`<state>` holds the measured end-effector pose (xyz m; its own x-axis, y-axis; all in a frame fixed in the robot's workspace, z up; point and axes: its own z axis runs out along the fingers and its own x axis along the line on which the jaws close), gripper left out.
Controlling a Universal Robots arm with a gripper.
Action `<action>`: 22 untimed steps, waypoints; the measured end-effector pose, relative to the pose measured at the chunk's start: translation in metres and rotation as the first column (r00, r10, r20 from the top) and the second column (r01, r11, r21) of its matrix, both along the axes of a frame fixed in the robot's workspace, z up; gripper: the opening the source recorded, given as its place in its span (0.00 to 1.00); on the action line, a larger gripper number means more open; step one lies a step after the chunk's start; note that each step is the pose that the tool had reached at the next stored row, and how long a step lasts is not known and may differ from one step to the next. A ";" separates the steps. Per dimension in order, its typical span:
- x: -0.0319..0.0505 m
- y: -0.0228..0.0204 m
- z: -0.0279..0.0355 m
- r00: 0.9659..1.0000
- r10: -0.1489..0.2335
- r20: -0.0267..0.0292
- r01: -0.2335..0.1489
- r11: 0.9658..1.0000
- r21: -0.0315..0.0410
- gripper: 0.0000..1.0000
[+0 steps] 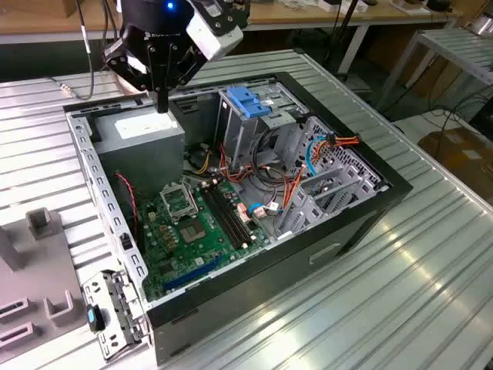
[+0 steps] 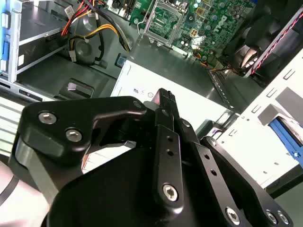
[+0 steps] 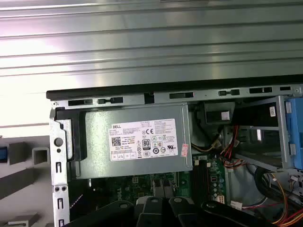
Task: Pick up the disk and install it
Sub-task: 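Reach for the disk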
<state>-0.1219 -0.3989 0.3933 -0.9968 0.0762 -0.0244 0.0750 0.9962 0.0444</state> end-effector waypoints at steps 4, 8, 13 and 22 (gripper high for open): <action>-0.0007 0.0000 0.0000 1.000 0.000 0.000 0.000 1.000 0.000 0.11; -0.0045 0.0000 0.0000 1.000 0.000 0.000 0.000 1.000 0.000 0.11; -0.0084 0.0001 0.0000 1.000 0.000 0.000 0.000 1.000 0.000 0.11; -0.0129 0.0002 0.0000 1.000 0.000 0.000 0.000 1.000 0.000 0.11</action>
